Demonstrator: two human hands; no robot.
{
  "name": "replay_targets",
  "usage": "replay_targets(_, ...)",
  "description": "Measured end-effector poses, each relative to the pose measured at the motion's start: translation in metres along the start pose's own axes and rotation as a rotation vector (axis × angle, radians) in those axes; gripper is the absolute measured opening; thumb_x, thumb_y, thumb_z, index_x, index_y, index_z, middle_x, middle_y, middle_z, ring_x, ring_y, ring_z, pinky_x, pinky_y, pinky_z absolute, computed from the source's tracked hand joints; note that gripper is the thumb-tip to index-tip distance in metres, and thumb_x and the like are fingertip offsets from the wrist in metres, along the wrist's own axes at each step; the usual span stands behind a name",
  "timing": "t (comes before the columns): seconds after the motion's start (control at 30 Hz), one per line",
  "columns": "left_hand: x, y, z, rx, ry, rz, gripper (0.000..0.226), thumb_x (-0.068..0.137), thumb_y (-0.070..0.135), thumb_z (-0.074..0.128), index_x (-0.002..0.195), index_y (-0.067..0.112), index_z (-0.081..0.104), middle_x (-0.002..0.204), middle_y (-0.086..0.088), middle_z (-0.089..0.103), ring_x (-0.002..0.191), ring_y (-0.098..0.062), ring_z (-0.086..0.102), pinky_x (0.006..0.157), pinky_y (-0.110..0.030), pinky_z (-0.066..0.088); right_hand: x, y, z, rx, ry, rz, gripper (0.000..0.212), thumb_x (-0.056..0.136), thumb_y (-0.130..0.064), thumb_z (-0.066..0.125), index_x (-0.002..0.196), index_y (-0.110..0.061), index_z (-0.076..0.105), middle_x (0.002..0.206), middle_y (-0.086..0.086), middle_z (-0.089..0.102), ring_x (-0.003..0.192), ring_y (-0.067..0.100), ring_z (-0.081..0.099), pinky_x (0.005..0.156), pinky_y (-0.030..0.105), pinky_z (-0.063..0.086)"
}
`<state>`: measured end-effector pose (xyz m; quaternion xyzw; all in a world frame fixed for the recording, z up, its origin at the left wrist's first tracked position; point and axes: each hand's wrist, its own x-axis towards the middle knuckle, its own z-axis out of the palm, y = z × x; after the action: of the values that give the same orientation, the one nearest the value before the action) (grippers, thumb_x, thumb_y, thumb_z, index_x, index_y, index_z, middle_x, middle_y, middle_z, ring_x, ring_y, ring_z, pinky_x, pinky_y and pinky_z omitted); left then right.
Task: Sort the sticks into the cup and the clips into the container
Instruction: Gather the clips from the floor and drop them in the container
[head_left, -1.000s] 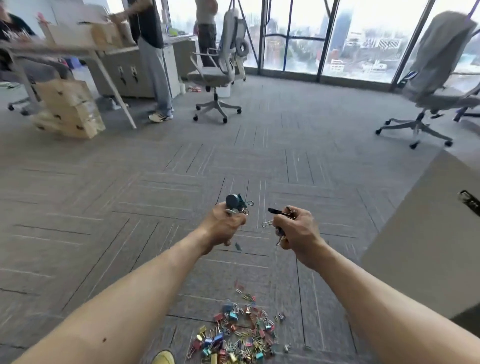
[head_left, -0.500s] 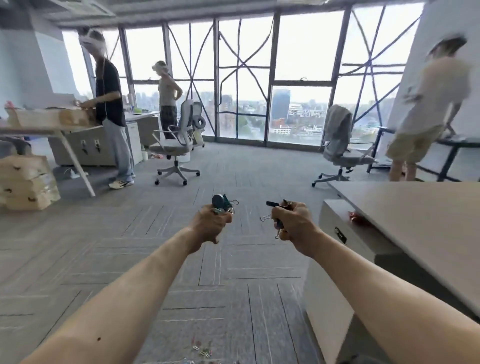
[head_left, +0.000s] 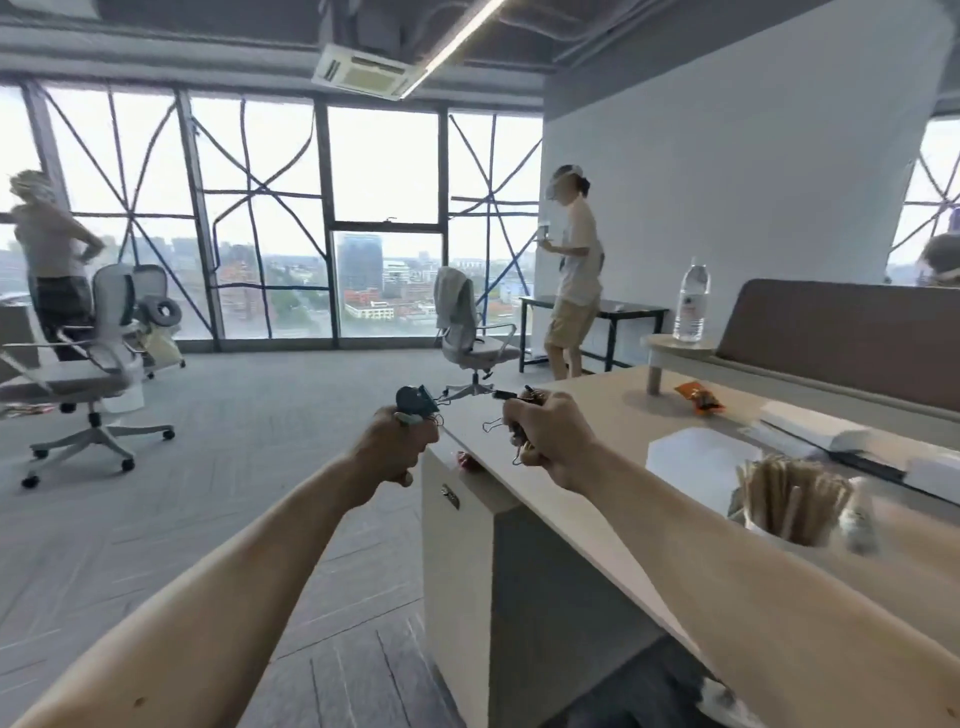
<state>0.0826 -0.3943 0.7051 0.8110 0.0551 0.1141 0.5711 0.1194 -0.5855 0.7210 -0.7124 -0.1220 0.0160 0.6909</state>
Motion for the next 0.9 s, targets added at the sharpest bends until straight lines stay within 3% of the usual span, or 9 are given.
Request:
replay_targets(0.2, 0.034, 0.048, 0.08, -0.004, -0.136, 0.042, 0.012, 0.09, 0.005, 0.053, 0.082, 0.014, 0.052, 0.064, -0.004, 0.038, 0.054, -0.017, 0.032, 0.05, -0.022, 0.027, 0.013, -0.024, -0.077, -0.071, 0.119, -0.015, 0.022, 0.081, -0.001, 0.059, 0.065, -0.013, 0.049, 0.059, 0.004, 0.045, 0.053, 0.016, 0.042, 0.035, 0.017, 0.03)
replay_targets(0.33, 0.058, 0.078, 0.131, 0.1, -0.202, 0.069, 0.013, 0.095, 0.013, 0.054, 0.084, 0.017, 0.049, 0.074, -0.005, 0.049, 0.056, -0.017, 0.045, 0.049, -0.022, 0.038, 0.027, -0.045, -0.131, -0.136, 0.17, -0.021, 0.022, 0.082, -0.001, 0.058, 0.065, -0.012, 0.049, 0.059, 0.005, 0.045, 0.052, 0.016, 0.041, 0.034, 0.019, 0.03)
replay_targets(0.4, 0.069, 0.087, 0.155, 0.085, -0.259, 0.108, 0.016, 0.093, 0.01, 0.056, 0.079, 0.016, 0.052, 0.07, -0.005, 0.046, 0.056, -0.017, 0.041, 0.049, -0.022, 0.037, 0.037, -0.053, -0.157, -0.166, 0.191, -0.021, 0.022, 0.082, 0.0, 0.059, 0.065, -0.011, 0.049, 0.057, 0.005, 0.044, 0.051, 0.017, 0.039, 0.034, 0.019, 0.03)
replay_targets(0.6, 0.102, 0.108, 0.22, 0.145, -0.368, 0.199, 0.013, 0.087, 0.008, 0.056, 0.077, 0.016, 0.056, 0.067, -0.003, 0.045, 0.056, -0.015, 0.04, 0.04, -0.021, 0.037, 0.066, -0.071, -0.227, -0.316, 0.223, 0.017, 0.017, 0.08, -0.003, 0.059, 0.066, -0.008, 0.051, 0.059, 0.009, 0.046, 0.046, 0.017, 0.036, 0.034, 0.02, 0.026)
replay_targets(0.77, 0.126, 0.11, 0.273, 0.361, -0.436, 0.261, 0.008, 0.087, 0.013, 0.054, 0.079, 0.015, 0.056, 0.063, -0.001, 0.048, 0.052, -0.017, 0.046, 0.038, -0.023, 0.04, 0.09, -0.063, -0.267, -0.435, 0.158, 0.067, 0.012, 0.081, -0.002, 0.059, 0.072, -0.006, 0.052, 0.05, 0.002, 0.05, 0.047, 0.015, 0.038, 0.038, 0.024, 0.026)
replay_targets(0.9, 0.134, 0.105, 0.308, 0.62, -0.501, 0.34, 0.015, 0.091, 0.017, 0.055, 0.1, 0.007, 0.062, 0.069, -0.003, 0.059, 0.05, -0.015, 0.054, 0.038, -0.021, 0.041, 0.112, -0.034, -0.285, -0.506, 0.104, 0.132, 0.009, 0.081, -0.002, 0.06, 0.076, -0.006, 0.054, 0.066, 0.012, 0.051, 0.055, 0.021, 0.042, 0.036, 0.022, 0.031)
